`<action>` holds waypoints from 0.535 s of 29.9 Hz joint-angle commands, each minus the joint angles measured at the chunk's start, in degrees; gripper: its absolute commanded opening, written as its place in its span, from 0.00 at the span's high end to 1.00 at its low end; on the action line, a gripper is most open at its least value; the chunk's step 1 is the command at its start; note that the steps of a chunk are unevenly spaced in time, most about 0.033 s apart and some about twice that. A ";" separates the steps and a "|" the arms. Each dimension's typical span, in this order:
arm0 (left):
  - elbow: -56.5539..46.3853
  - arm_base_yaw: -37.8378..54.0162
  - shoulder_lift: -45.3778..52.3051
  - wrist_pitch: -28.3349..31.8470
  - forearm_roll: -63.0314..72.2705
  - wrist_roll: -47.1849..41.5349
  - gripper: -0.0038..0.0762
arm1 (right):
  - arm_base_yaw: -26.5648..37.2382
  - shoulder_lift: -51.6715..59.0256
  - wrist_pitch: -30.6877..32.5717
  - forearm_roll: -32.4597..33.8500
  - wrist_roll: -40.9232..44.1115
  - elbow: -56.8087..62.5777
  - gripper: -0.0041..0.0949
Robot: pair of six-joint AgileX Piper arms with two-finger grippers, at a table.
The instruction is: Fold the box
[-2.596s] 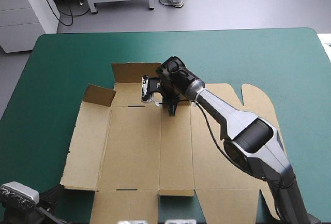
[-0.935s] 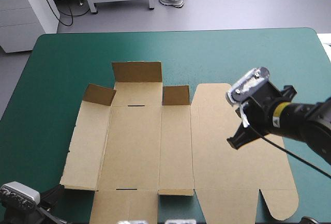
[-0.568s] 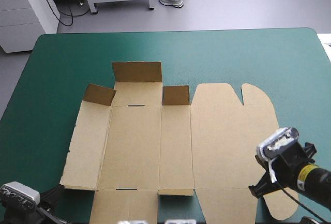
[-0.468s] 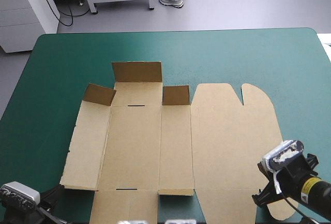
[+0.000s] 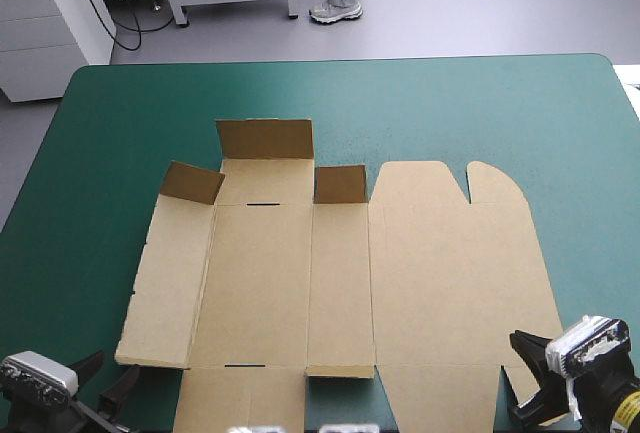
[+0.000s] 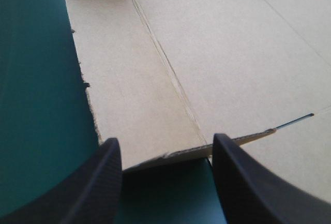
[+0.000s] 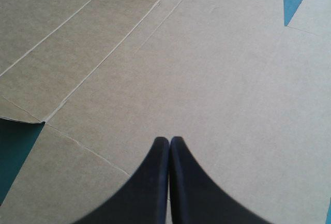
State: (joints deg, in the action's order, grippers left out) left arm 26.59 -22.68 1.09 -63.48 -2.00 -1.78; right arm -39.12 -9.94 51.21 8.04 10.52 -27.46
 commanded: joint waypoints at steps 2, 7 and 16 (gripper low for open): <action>1.24 -0.45 0.32 4.00 0.09 -0.45 0.44 | 0.31 -0.59 -4.10 0.81 -0.03 -1.20 0.97; 1.89 -0.45 0.32 4.75 -0.32 -0.76 0.45 | 0.31 -0.59 -4.10 0.69 -0.03 -1.20 0.97; 5.90 -0.45 -7.35 5.04 -0.32 -4.38 0.45 | 0.31 -0.59 -4.14 -0.30 -0.03 -1.20 0.97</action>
State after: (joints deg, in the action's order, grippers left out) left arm 29.81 -22.68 -1.53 -62.59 -2.06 -5.34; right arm -39.12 -9.88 51.19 7.41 10.57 -27.46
